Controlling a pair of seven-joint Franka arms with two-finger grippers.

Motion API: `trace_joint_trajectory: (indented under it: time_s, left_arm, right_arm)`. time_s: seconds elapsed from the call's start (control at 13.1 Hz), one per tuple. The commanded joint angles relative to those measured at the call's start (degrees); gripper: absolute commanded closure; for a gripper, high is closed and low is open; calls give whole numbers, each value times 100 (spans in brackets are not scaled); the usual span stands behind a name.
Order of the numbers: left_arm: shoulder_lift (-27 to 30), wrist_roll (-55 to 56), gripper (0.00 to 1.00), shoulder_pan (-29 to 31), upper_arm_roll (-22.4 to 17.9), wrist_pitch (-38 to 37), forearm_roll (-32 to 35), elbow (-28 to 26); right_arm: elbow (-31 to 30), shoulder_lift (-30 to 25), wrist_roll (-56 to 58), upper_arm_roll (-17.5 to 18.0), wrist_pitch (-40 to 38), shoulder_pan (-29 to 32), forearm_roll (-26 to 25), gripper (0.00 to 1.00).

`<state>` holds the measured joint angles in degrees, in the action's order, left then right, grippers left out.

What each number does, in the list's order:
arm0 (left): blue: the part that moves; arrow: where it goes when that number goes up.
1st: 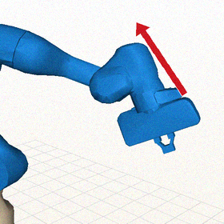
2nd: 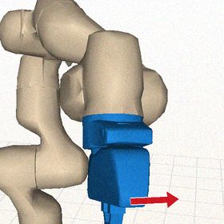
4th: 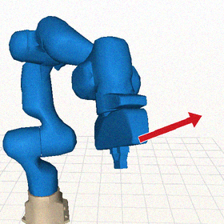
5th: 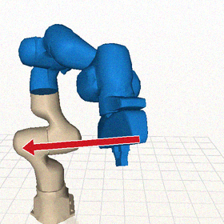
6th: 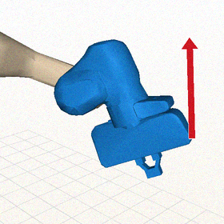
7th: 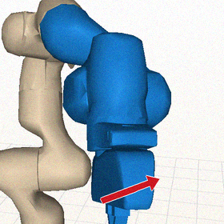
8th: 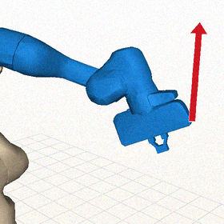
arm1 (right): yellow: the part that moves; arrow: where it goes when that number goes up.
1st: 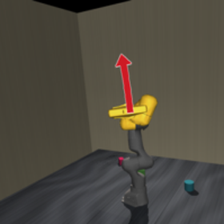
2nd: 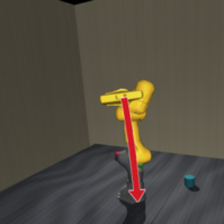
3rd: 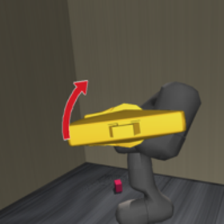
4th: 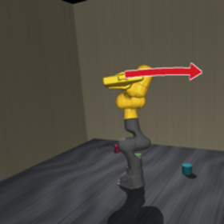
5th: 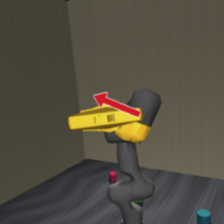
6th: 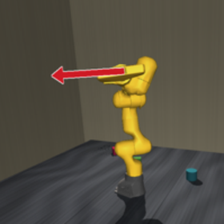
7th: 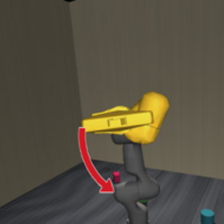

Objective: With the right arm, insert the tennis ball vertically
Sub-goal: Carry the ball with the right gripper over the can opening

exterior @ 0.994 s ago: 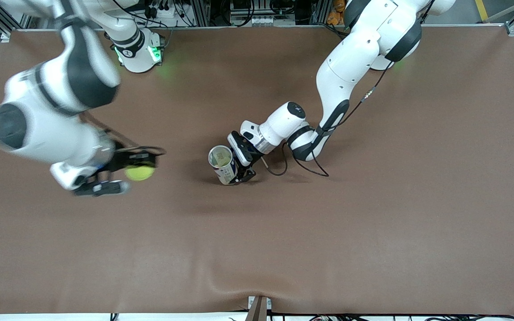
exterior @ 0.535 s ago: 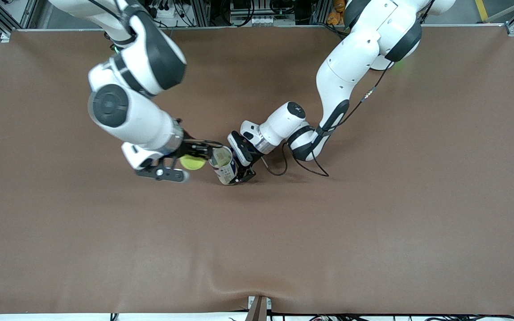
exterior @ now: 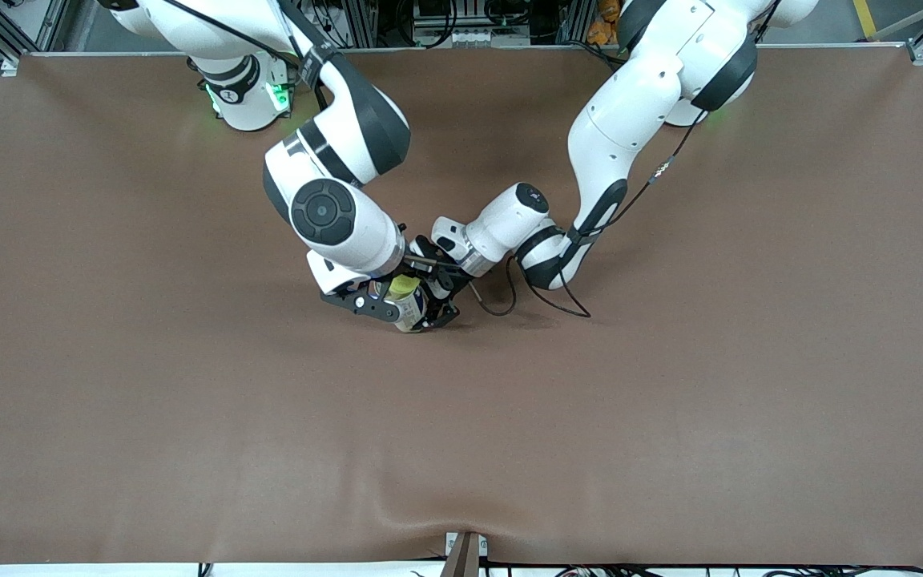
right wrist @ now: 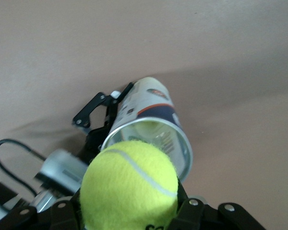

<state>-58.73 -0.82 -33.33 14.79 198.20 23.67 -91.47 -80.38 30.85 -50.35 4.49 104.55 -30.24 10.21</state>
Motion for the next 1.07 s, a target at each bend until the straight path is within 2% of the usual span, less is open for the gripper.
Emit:
trace_joint_trajectory:
  time_s: [0.0, 0.08, 0.15, 0.23, 0.61, 0.99]
  left_arm:
    - [-103, -32, 24, 28, -55, 17, 58, -11]
    - [-103, -32, 24, 28, -55, 17, 58, -11]
    - [-103, -32, 24, 28, -55, 17, 58, -11]
    - [-103, -32, 24, 28, -55, 17, 58, -11]
    - [-103, -32, 24, 28, -55, 17, 67, -11]
    - [-94, -32, 24, 28, -64, 17, 58, -11]
  right_arm:
    - [-30, -35, -89, -18, -84, 62, 17, 70]
    - [-39, -26, -80, -18, -84, 62, 17, 58]
    - [-74, -26, -71, -18, -84, 62, 17, 21]
    - [-83, -26, -71, -18, -84, 62, 17, 0]
    - [-83, -35, -19, -53, -181, 88, 8, 0]
    - [-83, -491, 1209, -45, -769, 1131, 8, 0]
